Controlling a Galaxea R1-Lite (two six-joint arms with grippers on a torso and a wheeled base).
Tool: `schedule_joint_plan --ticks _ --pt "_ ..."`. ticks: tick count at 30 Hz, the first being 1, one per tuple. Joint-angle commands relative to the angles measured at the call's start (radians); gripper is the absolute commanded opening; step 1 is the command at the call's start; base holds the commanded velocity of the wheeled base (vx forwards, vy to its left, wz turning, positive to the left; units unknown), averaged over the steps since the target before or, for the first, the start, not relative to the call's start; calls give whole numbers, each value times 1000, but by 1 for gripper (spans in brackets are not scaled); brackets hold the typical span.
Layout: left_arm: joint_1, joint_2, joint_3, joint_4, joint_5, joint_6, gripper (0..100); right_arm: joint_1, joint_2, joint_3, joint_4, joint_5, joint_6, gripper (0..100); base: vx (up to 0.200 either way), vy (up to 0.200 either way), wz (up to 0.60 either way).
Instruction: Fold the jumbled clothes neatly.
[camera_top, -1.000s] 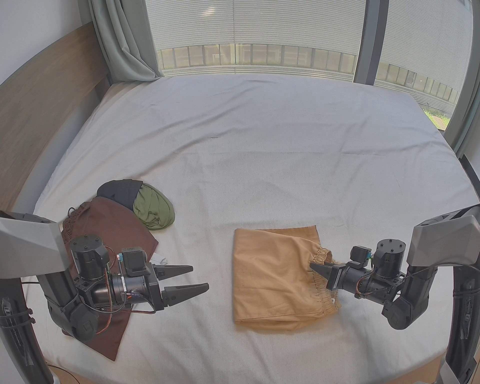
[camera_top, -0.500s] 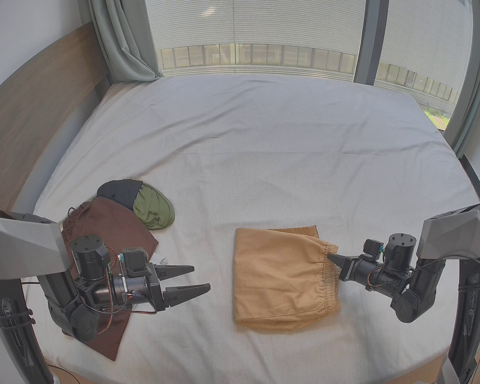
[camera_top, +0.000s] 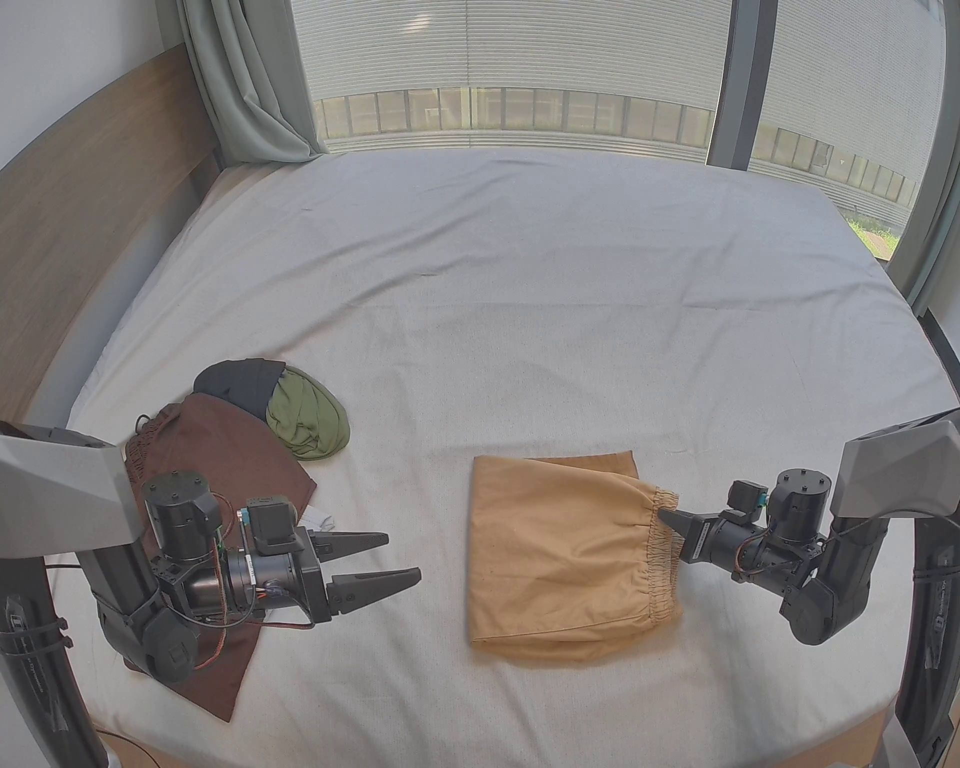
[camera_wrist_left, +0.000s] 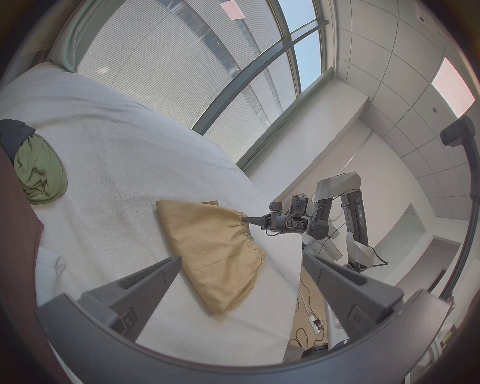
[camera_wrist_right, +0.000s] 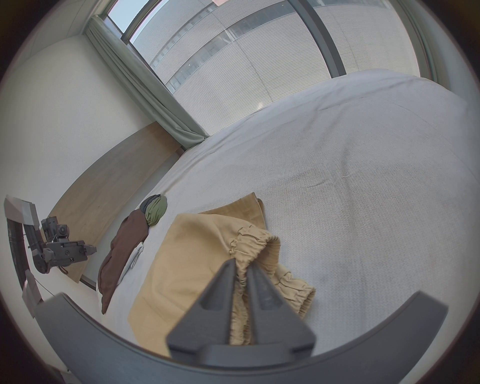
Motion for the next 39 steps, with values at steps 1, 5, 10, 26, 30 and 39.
schedule_joint_plan --ticks 1,5,10,26,30,39 --pt "0 3 1 -1 -1 -1 100 1 9 -7 -2 -1 -8 100 0 0 0" --pt "0 3 0 -1 -1 -1 100 10 -20 21 1 -1 -11 100 0 0 0" --pt "-2 3 1 -1 -1 -1 100 11 -77 58 4 2 -33 100 0 0 0" --pt "-11 20 6 -1 -5 1 100 14 -89 268 7 91 -110 100 0 0 0" --pt "-11 20 6 -1 -5 1 100 14 -80 285 9 91 -111 100 0 0 0" --pt "-11 23 4 -1 -5 1 100 19 20 280 7 91 -108 100 0 0 0"
